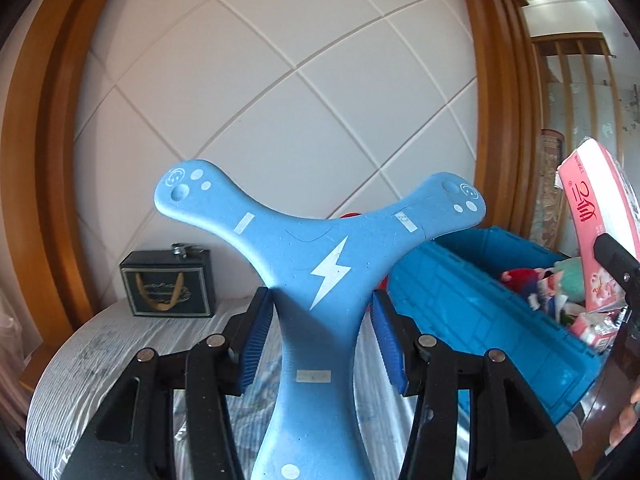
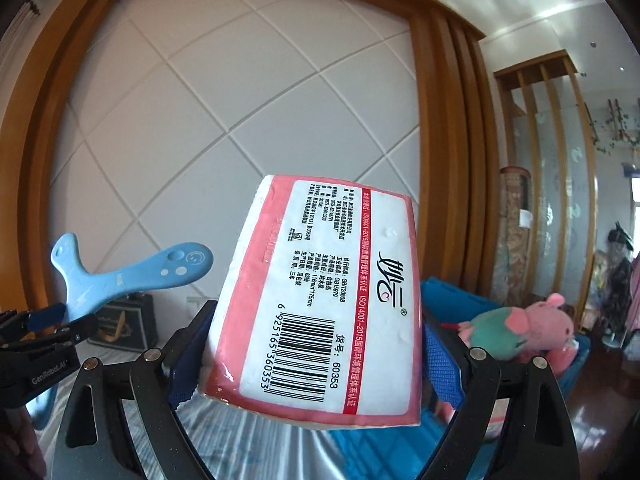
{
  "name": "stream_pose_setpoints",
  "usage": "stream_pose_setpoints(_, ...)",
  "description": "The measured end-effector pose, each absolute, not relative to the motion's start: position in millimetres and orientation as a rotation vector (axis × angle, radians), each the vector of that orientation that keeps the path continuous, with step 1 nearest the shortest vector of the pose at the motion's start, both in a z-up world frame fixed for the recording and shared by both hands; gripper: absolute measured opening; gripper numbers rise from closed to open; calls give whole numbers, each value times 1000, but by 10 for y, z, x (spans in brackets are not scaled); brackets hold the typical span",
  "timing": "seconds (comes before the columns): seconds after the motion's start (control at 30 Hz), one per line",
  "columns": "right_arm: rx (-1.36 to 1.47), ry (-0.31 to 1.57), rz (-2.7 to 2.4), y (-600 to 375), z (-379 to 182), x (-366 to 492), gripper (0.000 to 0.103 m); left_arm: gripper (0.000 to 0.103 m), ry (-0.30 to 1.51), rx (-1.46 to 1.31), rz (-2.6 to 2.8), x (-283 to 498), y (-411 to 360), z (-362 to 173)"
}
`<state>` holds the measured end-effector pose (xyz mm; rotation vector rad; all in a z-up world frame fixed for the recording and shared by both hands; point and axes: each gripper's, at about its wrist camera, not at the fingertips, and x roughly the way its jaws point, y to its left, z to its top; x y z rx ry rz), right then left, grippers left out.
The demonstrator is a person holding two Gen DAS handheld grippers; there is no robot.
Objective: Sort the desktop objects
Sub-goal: 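Lift the boomerang toy with the left gripper while the right carries the tissue pack to the crate, then open both grippers over the crate to drop the boomerang toy and tissue pack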
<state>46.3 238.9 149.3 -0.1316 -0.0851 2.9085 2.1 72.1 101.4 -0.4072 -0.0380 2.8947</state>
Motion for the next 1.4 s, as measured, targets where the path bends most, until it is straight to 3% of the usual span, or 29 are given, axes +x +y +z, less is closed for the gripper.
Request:
stream_pose_setpoints(0.27,-54,-64,2837,4083,1729,748,92,49,-30,-290,2800,238,2513,1264)
stream_pose_setpoints(0.5,-149,-135,2843,5371,1801,628,92,49,15,-411,2757,162,3893,1280)
stream_pose_setpoints(0.7,-279,-143,2942,5778,1569,366,92,49,126,-643,2757,-144,4526,1098)
stream_pose_setpoints(0.83,-528,-97,3043,5939,1312,-93,92,50,153,-837,2731,-450,4715,891)
stream_pose_setpoints(1.0,-711,-141,3047,5999,1108,-503,92,51,136,-844,2781,-510,4712,907)
stream_pose_setpoints(1.07,-736,-154,3056,6027,1076,-586,93,56,153,-836,2799,-502,4702,932)
stream_pose_setpoints(1.13,-742,-161,3058,6009,1064,-560,94,70,143,-796,2814,-418,4681,973)
stream_pose_setpoints(1.2,-733,-171,3065,6032,1050,-505,101,79,135,-750,2828,-349,4620,1017)
stream_pose_setpoints(1.33,-692,-215,3064,6063,1043,-333,103,83,114,-683,2864,-138,4515,1112)
stream_pose_setpoints(1.4,-694,-210,3076,6092,1033,-258,103,90,103,-660,2881,-39,4454,1141)
